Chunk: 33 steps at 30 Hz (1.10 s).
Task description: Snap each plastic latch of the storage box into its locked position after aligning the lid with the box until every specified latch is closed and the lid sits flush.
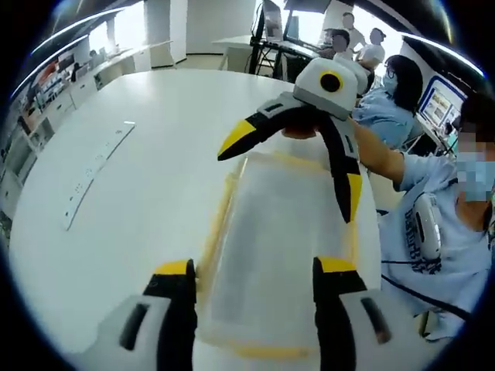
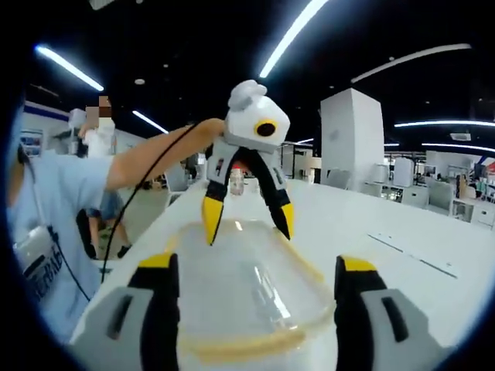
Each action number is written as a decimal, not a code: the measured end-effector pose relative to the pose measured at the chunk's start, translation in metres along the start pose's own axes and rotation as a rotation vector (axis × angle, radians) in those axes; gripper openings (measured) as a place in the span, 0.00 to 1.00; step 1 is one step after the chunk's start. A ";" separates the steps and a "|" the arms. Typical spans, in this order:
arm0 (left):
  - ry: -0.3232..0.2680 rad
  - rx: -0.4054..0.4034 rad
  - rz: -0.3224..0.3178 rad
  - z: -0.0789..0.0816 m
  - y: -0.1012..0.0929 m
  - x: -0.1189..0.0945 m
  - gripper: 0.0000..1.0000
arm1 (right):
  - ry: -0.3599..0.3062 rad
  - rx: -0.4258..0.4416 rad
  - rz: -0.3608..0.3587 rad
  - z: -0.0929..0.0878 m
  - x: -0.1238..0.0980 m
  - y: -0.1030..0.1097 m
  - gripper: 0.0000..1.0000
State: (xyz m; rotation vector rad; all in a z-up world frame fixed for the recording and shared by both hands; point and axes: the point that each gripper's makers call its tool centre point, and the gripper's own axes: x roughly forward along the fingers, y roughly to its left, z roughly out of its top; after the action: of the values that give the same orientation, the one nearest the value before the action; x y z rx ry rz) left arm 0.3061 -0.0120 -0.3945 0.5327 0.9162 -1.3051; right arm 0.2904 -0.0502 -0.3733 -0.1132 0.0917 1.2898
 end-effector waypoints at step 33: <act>0.308 -0.114 -0.151 -0.008 -0.001 0.011 0.54 | -0.018 0.049 0.029 0.002 -0.002 0.004 0.85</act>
State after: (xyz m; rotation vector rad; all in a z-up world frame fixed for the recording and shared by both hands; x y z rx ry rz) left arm 0.3030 -0.0125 -0.4078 0.5942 1.2987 -1.3181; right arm 0.2860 -0.0507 -0.3715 -0.0583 0.1098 1.3160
